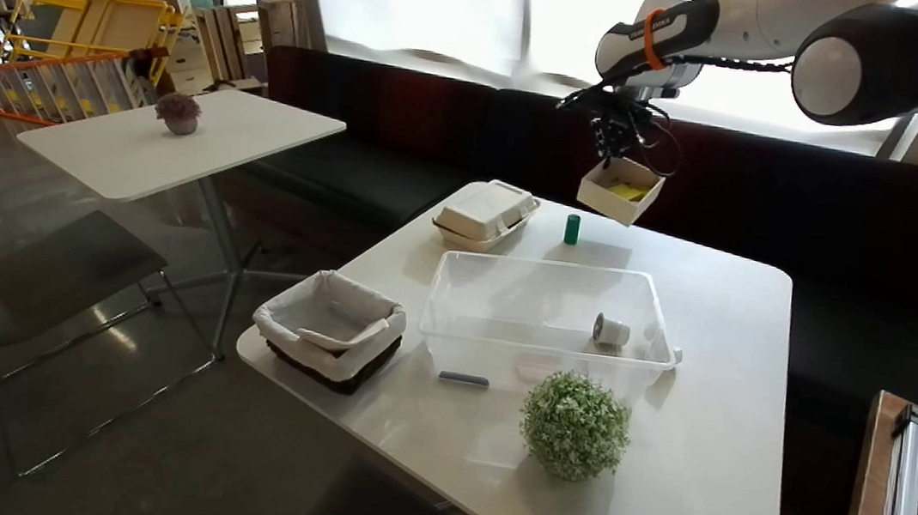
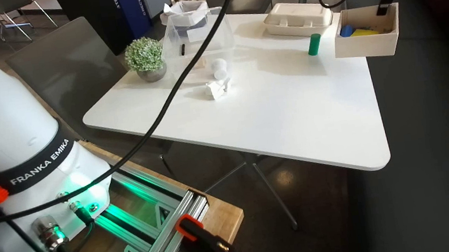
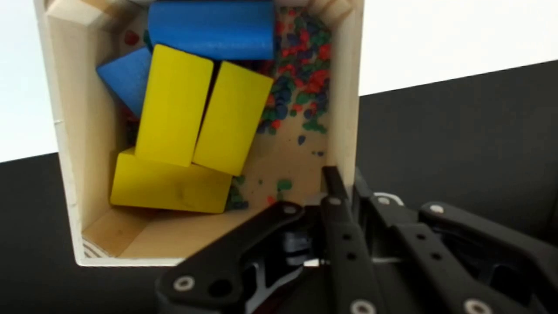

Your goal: Remove the wooden box from the lunchbox and put it on the table

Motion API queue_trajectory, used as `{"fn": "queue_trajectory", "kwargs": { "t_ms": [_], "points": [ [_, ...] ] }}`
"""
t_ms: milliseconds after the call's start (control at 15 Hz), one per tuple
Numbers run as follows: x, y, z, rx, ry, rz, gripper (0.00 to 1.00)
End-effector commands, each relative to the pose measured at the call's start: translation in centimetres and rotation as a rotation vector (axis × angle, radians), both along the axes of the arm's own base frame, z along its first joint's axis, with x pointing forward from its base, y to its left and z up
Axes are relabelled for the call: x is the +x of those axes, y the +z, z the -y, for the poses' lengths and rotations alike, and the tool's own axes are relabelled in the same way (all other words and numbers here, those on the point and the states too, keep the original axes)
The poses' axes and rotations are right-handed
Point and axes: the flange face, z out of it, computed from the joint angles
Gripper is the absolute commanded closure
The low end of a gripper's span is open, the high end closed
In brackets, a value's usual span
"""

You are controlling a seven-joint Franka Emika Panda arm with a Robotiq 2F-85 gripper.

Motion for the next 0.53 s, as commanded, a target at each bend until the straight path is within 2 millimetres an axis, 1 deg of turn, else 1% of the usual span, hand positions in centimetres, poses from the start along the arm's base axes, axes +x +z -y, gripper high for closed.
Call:
{"fn": "queue_trajectory", "kwargs": {
  "t_ms": [0, 133, 467],
  "points": [
    [0.3, -2.2, 1.1, 0.012, -0.067, 0.001, 0.98],
    [0.2, -3.2, 1.4, 0.016, -0.083, -0.011, 0.98],
    [0.0, -4.7, 1.5, 0.051, -0.099, -0.037, 0.98]
  ]
}}
